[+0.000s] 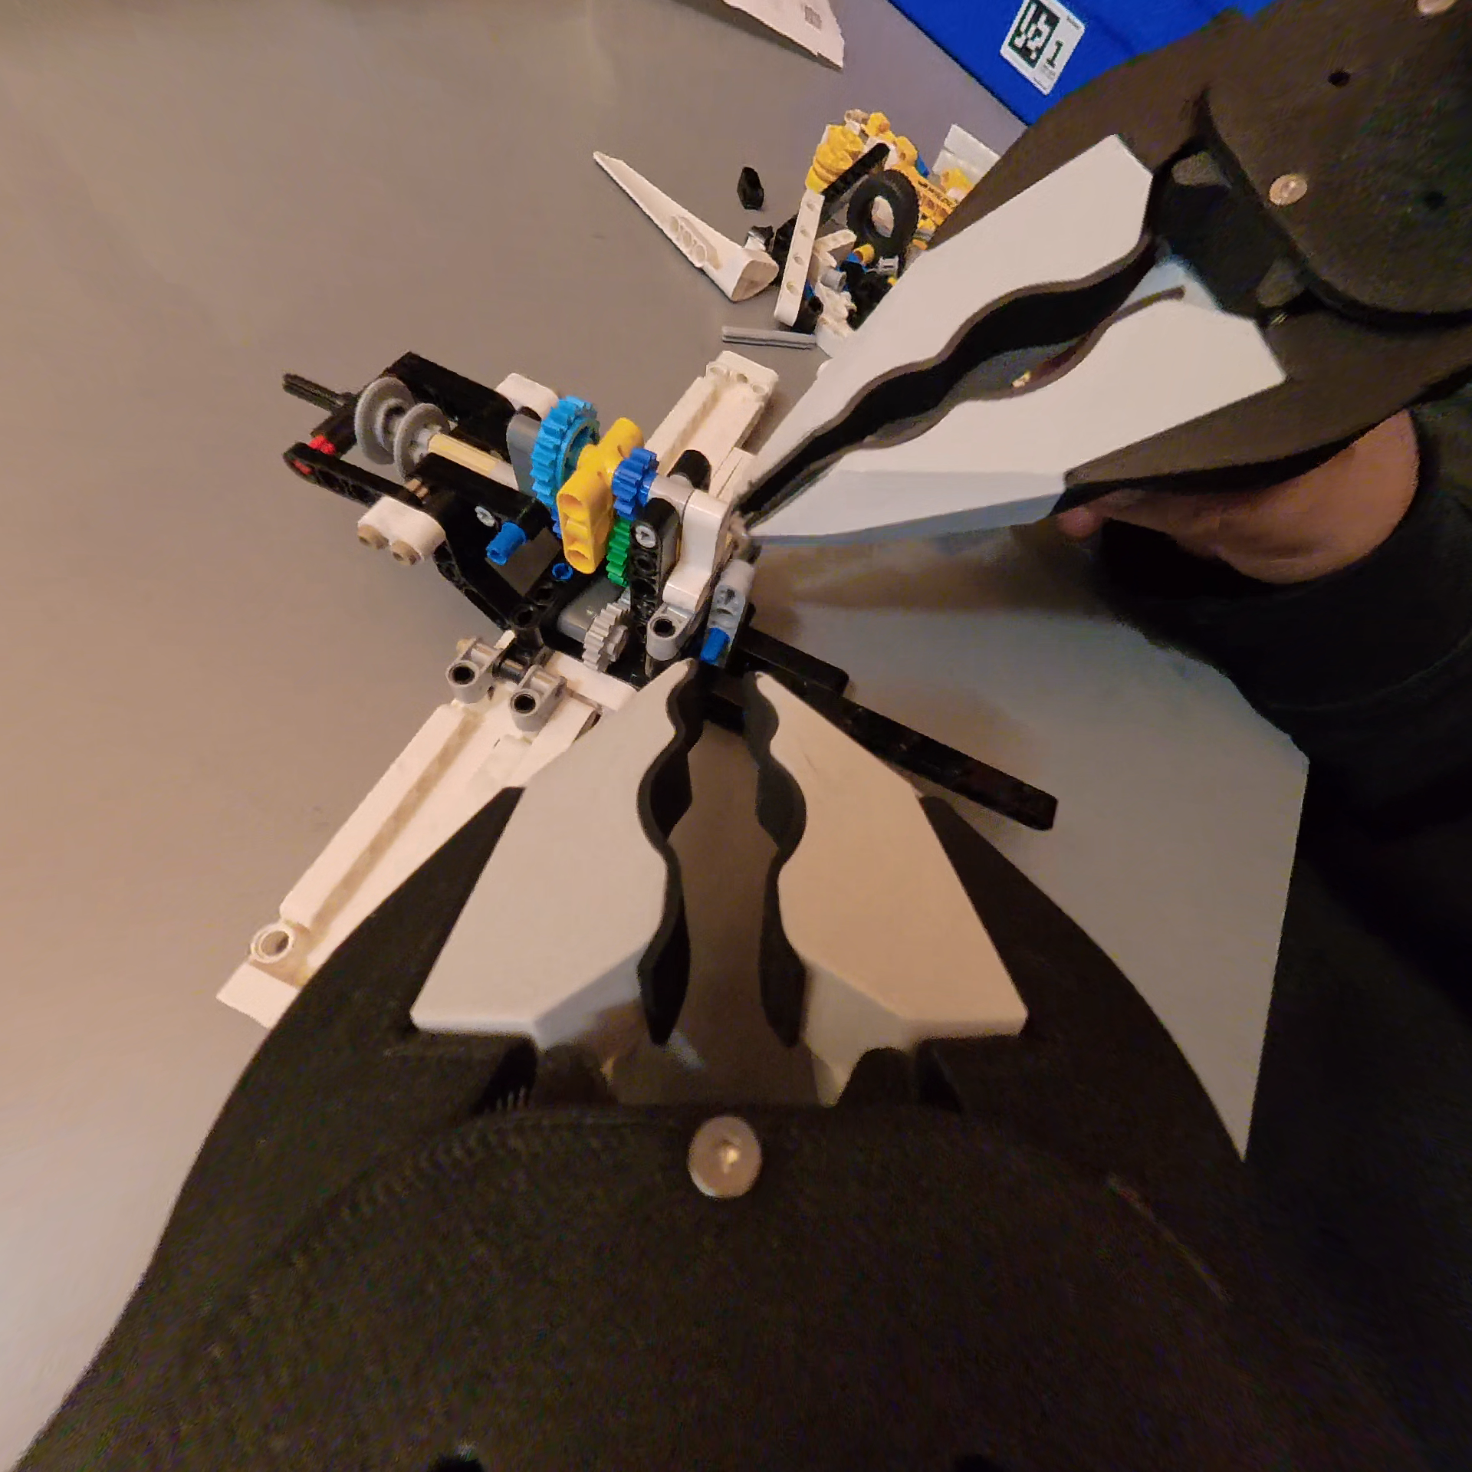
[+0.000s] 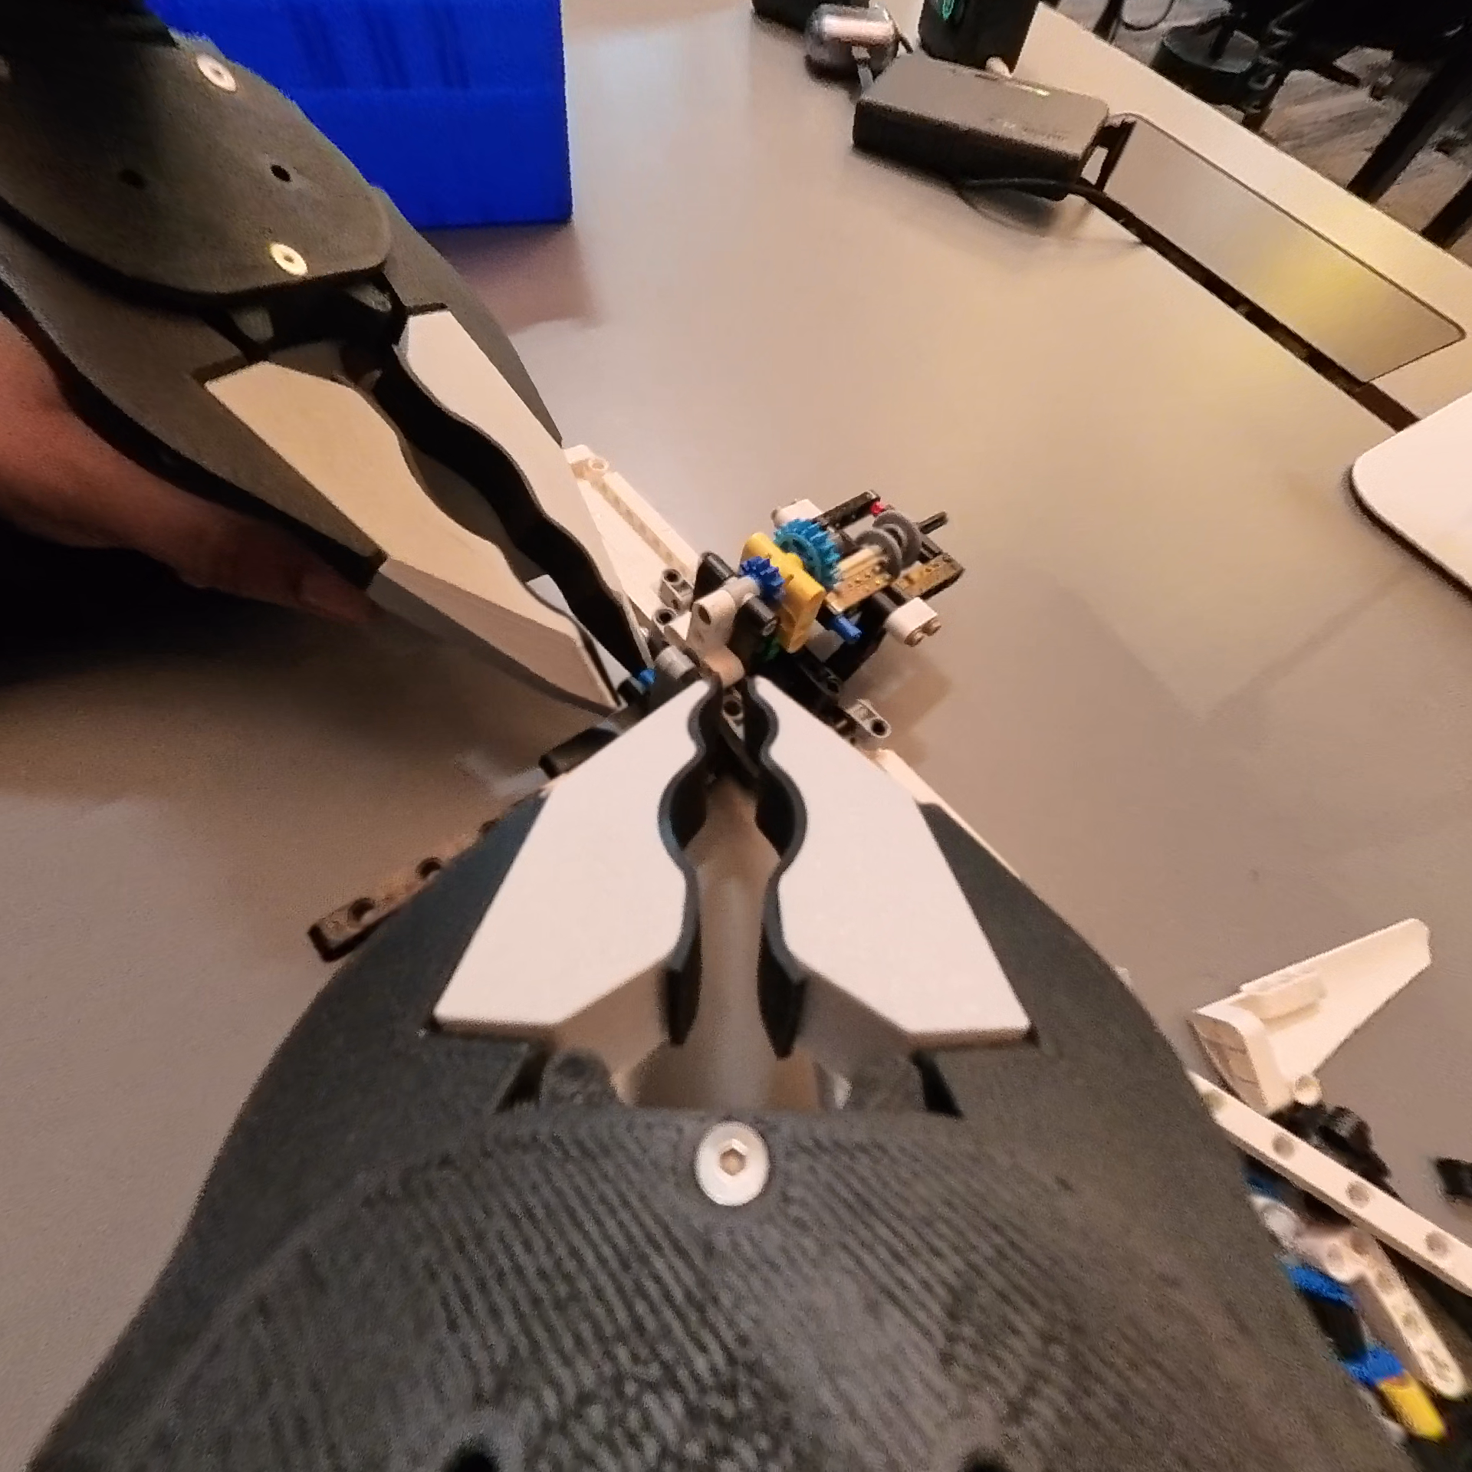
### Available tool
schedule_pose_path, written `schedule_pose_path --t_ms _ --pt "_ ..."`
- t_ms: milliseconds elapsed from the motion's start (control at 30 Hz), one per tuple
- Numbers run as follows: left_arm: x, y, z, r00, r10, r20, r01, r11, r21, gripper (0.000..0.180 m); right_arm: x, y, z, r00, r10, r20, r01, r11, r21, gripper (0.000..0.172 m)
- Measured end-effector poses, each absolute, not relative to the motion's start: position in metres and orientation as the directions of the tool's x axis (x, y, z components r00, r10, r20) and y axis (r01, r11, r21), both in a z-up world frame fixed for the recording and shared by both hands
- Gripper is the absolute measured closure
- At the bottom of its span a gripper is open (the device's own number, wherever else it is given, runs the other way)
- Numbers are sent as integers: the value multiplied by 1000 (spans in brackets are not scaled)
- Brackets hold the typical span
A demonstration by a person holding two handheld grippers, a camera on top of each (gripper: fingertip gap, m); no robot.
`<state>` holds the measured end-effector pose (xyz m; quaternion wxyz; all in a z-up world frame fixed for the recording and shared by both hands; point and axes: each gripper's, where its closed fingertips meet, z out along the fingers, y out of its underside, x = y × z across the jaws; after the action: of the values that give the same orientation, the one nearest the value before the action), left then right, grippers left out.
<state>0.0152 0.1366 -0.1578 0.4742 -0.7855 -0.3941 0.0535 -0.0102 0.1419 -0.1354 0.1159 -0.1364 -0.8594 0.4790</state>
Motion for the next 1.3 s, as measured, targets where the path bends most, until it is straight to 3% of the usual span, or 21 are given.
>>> schedule_pose_path --t_ms 233,333,467,1133,1300 --pt "13 137 -157 682 678 274 558 -240 -795 176 16 138 -133 -957 234 -170 255 407 -877 172" --pt "13 138 -157 686 679 261 551 -250 -796 175 7 141 -149 -946 310 -97 242 476 -846 158" --pt "12 140 -158 692 686 224 533 -278 -799 176 9 136 -156 -950 305 -60 219 518 -827 153" --pt "4 130 -144 650 716 254 514 -169 -841 180 -2 149 -147 -937 339 -80 242 467 -850 167" --pt "3 138 -151 671 701 241 528 -224 -820 176 -3 149 -148 -935 346 -82 247 467 -849 163"
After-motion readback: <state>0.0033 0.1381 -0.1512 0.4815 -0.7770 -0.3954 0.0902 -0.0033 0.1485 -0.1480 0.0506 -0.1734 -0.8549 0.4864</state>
